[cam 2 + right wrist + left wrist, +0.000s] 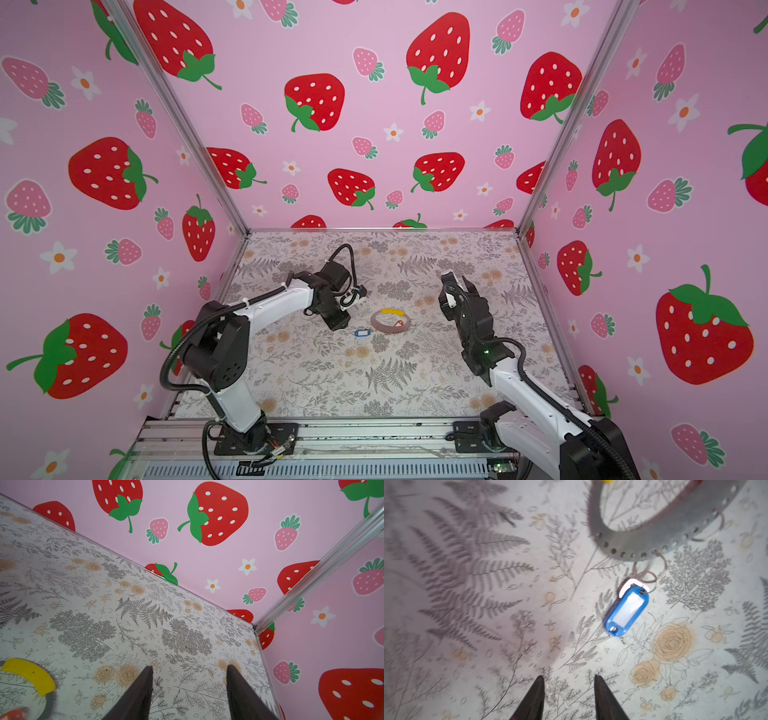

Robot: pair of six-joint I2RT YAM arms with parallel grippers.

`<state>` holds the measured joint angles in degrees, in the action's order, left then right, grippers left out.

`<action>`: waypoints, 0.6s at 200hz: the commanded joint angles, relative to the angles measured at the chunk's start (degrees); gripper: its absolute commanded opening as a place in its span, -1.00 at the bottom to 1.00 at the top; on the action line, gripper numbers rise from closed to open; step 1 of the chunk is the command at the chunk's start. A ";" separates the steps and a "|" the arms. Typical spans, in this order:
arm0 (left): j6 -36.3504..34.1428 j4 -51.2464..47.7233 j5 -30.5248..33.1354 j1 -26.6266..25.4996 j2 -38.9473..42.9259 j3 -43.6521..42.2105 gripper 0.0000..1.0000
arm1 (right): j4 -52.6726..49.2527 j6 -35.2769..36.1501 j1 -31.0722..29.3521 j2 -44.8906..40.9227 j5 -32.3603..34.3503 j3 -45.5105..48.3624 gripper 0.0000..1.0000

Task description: Put the keys on the keyring

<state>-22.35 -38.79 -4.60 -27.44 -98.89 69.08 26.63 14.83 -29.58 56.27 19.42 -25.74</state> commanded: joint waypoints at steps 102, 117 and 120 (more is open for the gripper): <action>21.71 60.24 18.93 20.97 33.11 -45.77 0.98 | 33.02 -13.55 21.53 19.76 -3.89 12.35 0.99; 22.14 70.36 18.43 22.74 32.82 -50.86 0.98 | 37.14 -12.82 21.93 21.35 -7.08 13.39 0.99; 22.41 72.19 18.06 23.15 32.55 -51.54 0.98 | 38.12 -12.87 22.10 21.68 -7.86 13.47 0.99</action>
<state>-1.52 15.88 11.64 -6.74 -66.22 23.14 51.42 3.79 -8.08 76.07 16.29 -13.74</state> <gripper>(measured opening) 0.990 0.993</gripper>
